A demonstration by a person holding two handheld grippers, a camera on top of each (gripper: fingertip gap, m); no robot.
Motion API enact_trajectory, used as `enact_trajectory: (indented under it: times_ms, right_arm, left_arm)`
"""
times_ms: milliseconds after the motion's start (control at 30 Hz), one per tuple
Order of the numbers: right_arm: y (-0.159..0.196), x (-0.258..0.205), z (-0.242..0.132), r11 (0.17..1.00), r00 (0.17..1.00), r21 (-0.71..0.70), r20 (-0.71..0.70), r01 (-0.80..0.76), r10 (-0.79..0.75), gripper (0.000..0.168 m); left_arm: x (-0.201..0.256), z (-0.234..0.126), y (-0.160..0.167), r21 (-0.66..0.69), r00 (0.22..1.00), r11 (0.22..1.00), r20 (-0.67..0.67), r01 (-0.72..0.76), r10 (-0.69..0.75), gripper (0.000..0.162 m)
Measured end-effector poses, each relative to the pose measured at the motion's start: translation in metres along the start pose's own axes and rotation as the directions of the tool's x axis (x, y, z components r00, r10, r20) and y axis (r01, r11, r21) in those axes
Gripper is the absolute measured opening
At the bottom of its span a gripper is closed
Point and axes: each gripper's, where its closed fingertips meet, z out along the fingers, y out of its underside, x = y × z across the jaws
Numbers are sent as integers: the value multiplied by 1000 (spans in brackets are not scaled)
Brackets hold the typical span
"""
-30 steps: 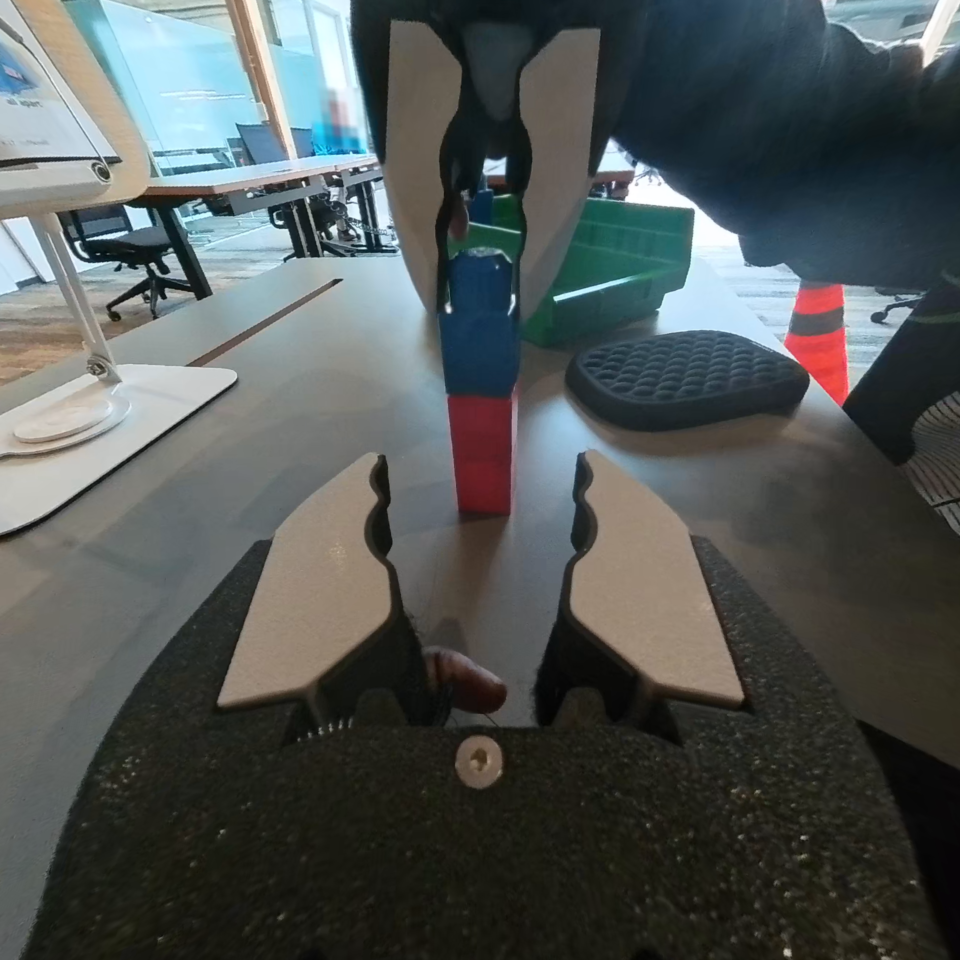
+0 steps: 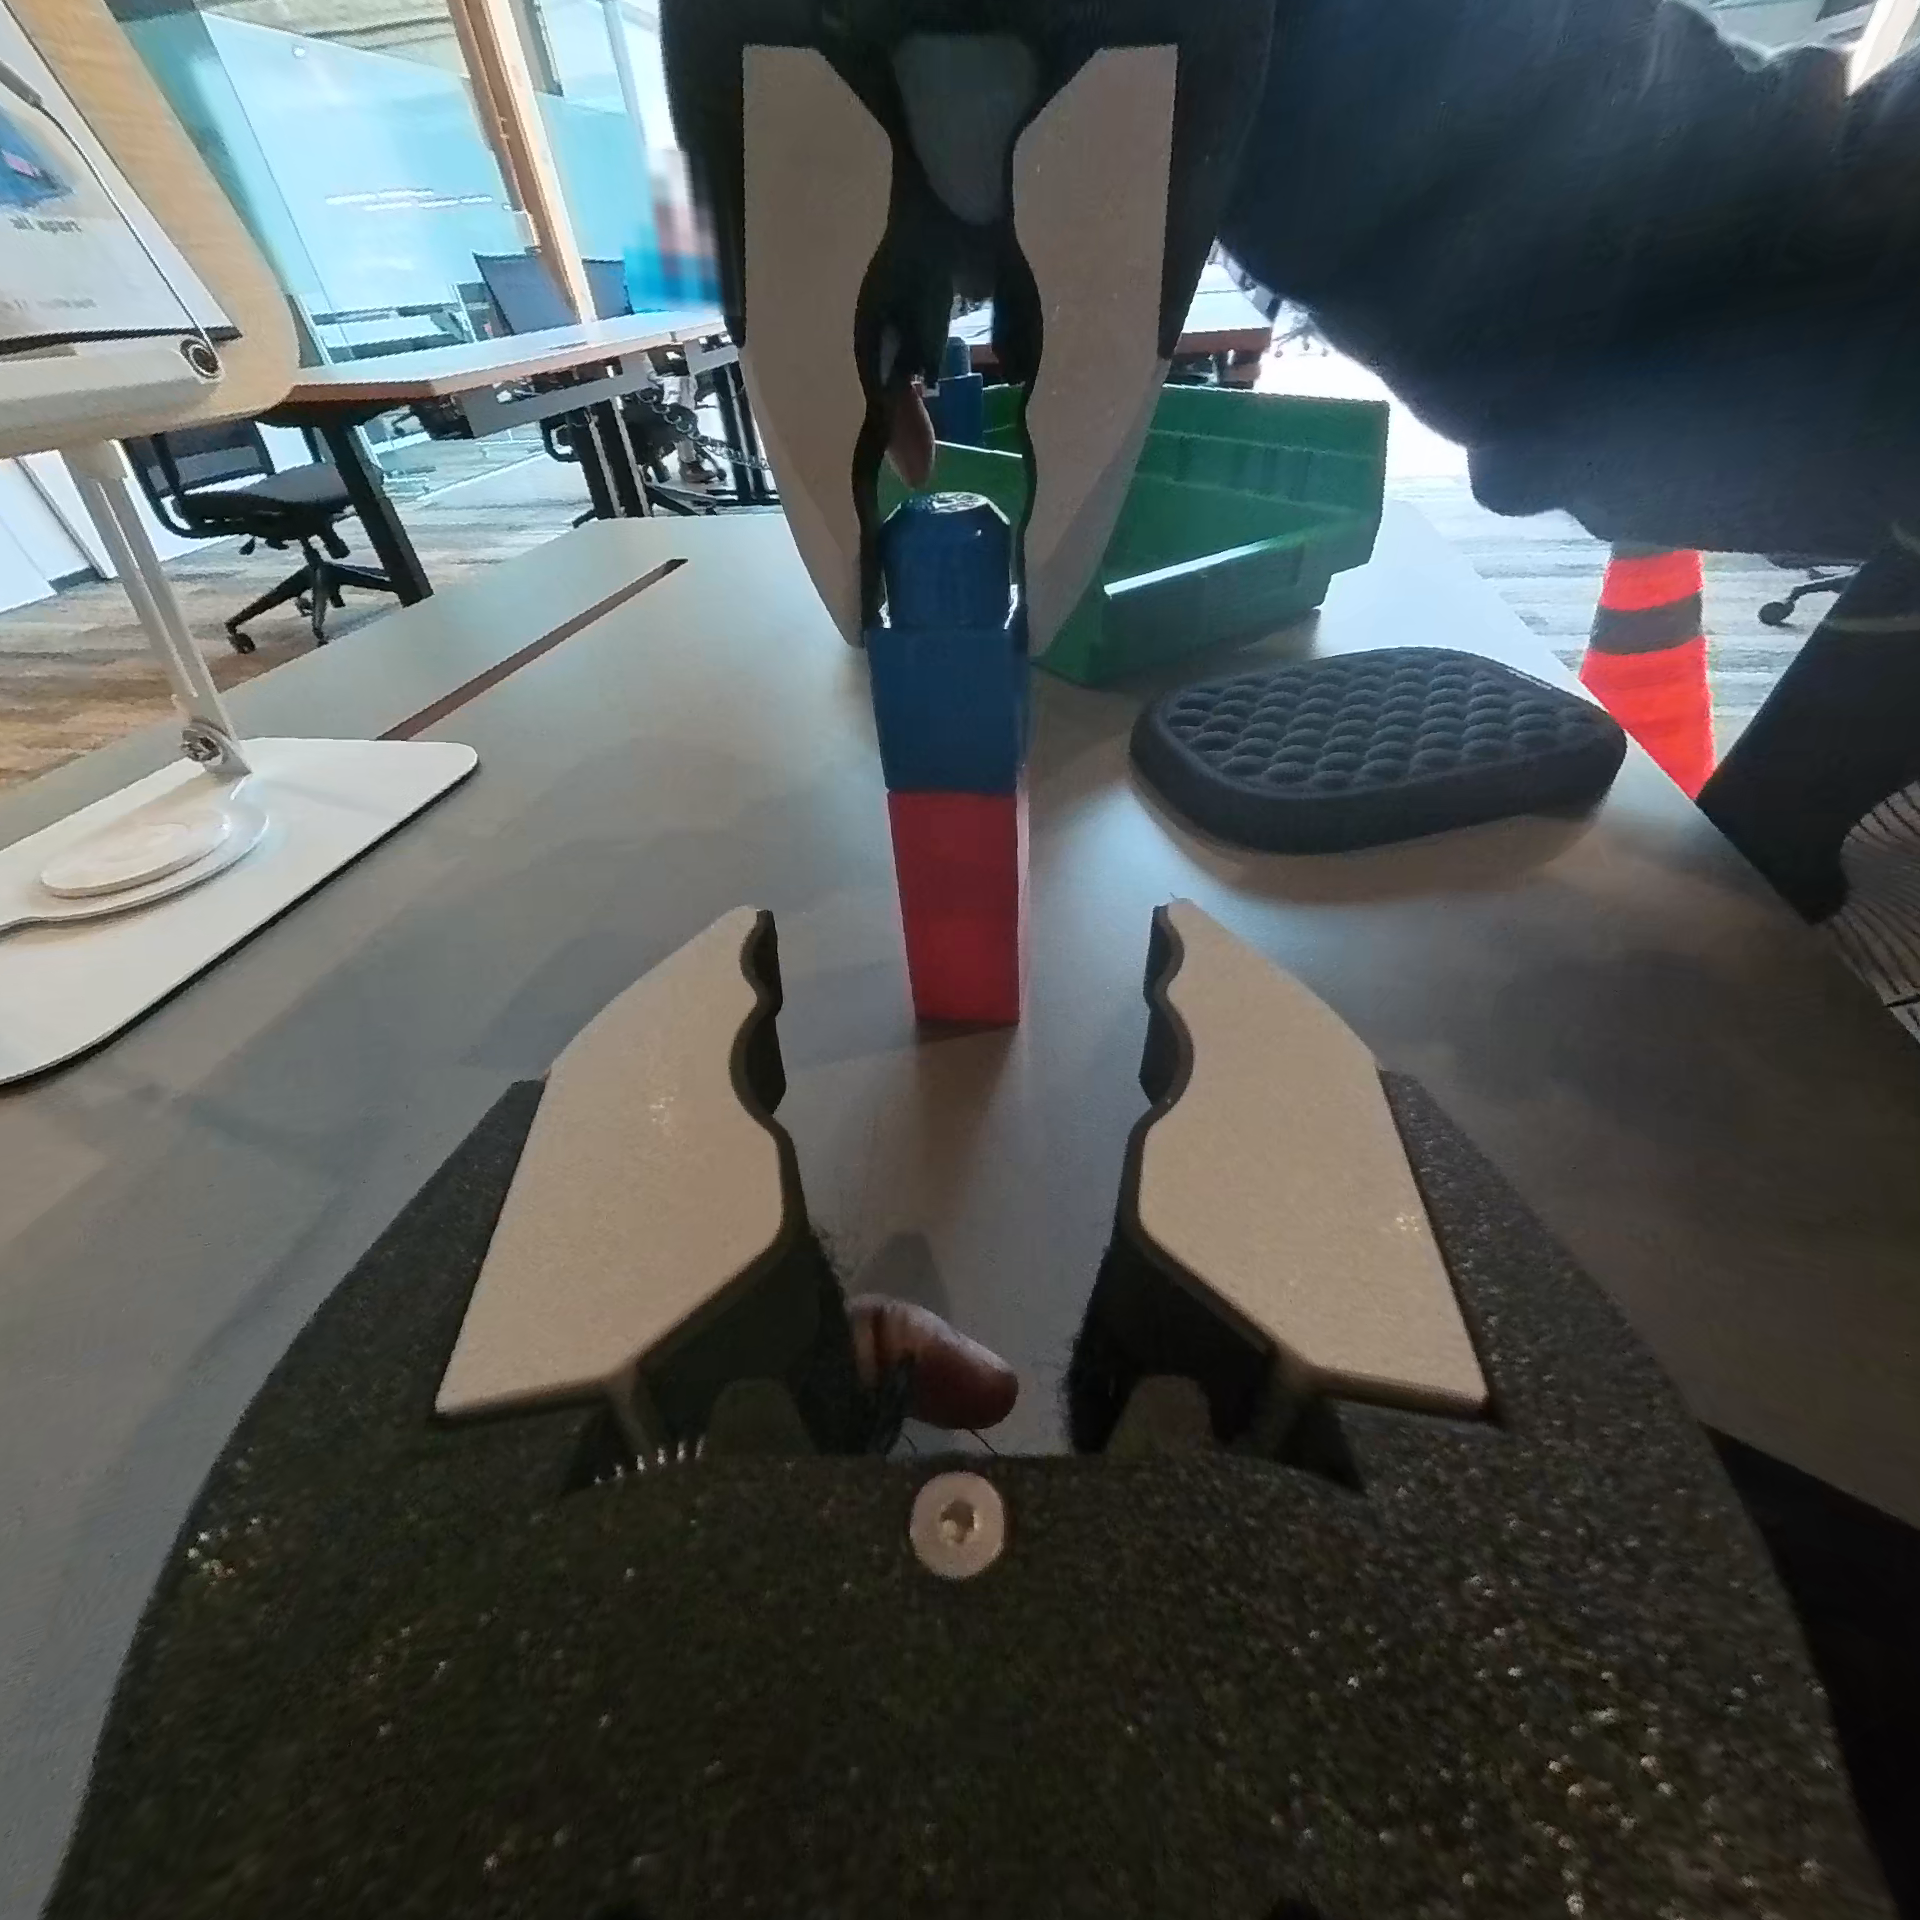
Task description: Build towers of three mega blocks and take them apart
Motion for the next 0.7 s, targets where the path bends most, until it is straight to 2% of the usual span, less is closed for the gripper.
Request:
enact_trajectory:
  times_ms: [33, 400, 567, 700]
  right_arm:
    - [0, 0, 0, 1000, 1000, 4, -2, 4, -4, 33]
    - [-3, -7, -6, 999, 1000, 33, -27, 1, 0, 32]
    - [-3, -9, -32, 997, 999, 76, -34, -23, 26, 32]
    - [11, -9, -61, 997, 996, 60, -73, -49, 53, 32]
  left_arm:
    - [0, 0, 0, 1, 1000, 1000, -1, -1, 1, 67]
    - [1, -1, -1, 11, 1000, 1000, 6, -20, 20, 67]
    - [2, -1, -1, 11, 1000, 1000, 9, -29, 29, 66]
    - [2, -2, -2, 14, 999, 999, 13, -35, 35, 66]
